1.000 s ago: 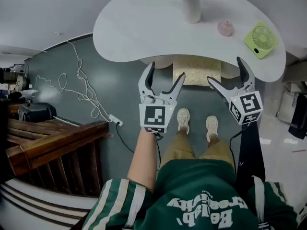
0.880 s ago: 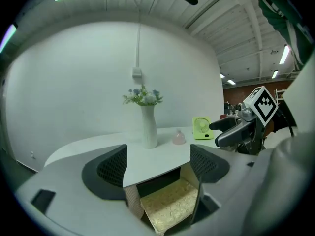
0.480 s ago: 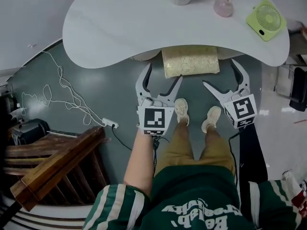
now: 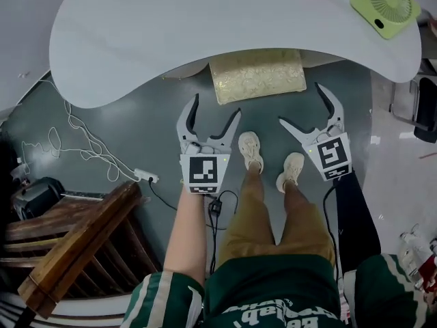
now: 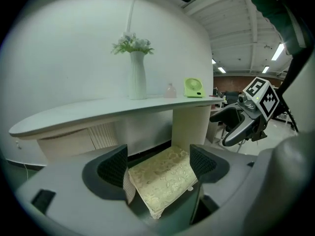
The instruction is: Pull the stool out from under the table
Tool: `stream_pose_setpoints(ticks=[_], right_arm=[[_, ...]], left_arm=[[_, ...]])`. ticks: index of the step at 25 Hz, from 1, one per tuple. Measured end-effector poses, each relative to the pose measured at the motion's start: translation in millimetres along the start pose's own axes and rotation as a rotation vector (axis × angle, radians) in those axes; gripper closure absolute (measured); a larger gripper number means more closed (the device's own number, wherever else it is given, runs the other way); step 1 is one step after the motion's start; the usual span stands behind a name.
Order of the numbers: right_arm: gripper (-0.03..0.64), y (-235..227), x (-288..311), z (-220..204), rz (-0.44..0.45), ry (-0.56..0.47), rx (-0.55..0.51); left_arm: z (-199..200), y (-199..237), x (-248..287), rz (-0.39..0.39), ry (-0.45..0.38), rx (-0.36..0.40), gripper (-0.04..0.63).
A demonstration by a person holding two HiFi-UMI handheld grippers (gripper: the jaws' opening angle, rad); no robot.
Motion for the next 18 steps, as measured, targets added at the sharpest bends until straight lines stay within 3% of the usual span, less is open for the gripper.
stream_pose_setpoints(ticks=[6, 15, 18], right_arm=[[0.094, -9.2, 18.1, -47.0, -0.013, 0.021, 0.03], [0.089, -20.0, 55.3, -101.0, -0.005, 0.073, 0.042], [0.084, -23.0, 71.7, -113.8, -0.003, 0.078, 0.064]], left_arm=[[-56.8, -3.2, 24.2, 0.0, 0.054, -0.014, 0.196], [-136.7, -13.9, 72.1, -0.061, 0.142, -0.003, 0.196], [-164.4, -11.1, 88.0, -0.083, 0.192, -0.031, 0.195]])
Point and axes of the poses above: the fingertips, and each gripper's own axes: x forward along the fingers, y to its left, z out of its top, the point moved 6 cm from there along -x, backward along the fingers, and after that the axes turned 1 degree about x, right-handed, at the moved point
